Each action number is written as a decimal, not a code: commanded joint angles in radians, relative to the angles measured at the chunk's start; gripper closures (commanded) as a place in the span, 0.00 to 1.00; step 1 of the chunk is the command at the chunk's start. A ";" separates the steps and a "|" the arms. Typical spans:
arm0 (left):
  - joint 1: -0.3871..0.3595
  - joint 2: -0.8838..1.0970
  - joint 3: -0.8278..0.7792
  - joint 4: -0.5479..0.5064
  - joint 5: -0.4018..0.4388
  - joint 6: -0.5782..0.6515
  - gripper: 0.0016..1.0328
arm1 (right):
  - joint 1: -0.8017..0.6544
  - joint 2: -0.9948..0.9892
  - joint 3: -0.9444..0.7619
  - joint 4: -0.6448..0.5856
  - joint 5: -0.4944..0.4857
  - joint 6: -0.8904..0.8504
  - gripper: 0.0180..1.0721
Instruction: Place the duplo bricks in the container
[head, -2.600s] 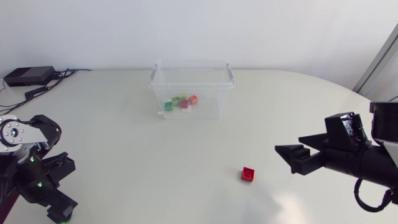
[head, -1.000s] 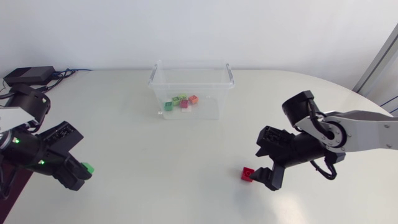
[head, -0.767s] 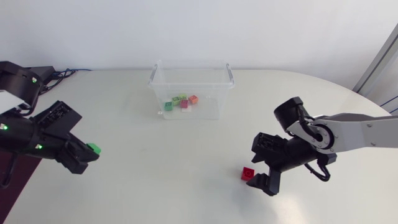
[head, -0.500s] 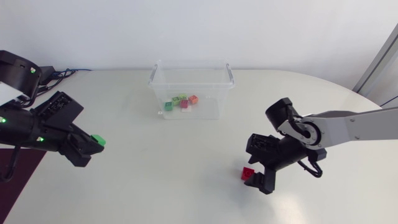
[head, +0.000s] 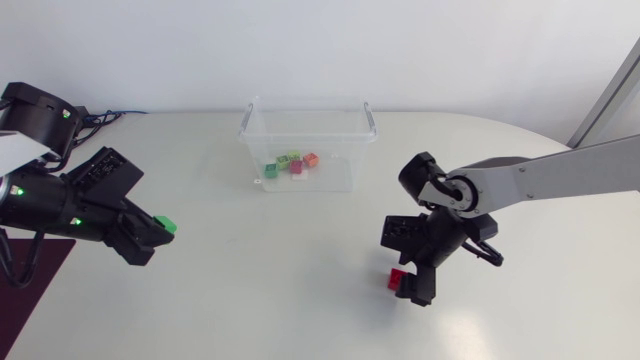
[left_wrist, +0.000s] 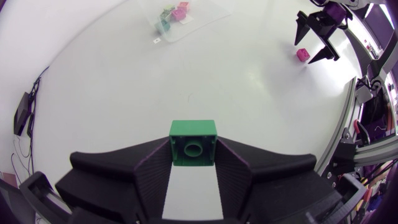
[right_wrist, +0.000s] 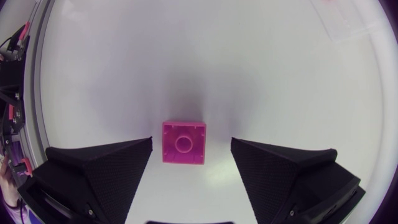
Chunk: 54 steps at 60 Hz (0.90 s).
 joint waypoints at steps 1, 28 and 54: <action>-0.003 0.018 0.001 0.006 0.018 0.021 0.74 | 0.021 0.035 0.025 -0.024 0.019 -0.026 0.14; 0.007 0.060 0.008 0.037 0.041 0.038 0.74 | 0.057 0.096 0.069 -0.067 0.079 -0.010 0.76; -0.073 0.150 0.117 0.080 0.073 -0.033 0.74 | 0.037 -0.171 0.237 -0.329 0.076 0.011 0.76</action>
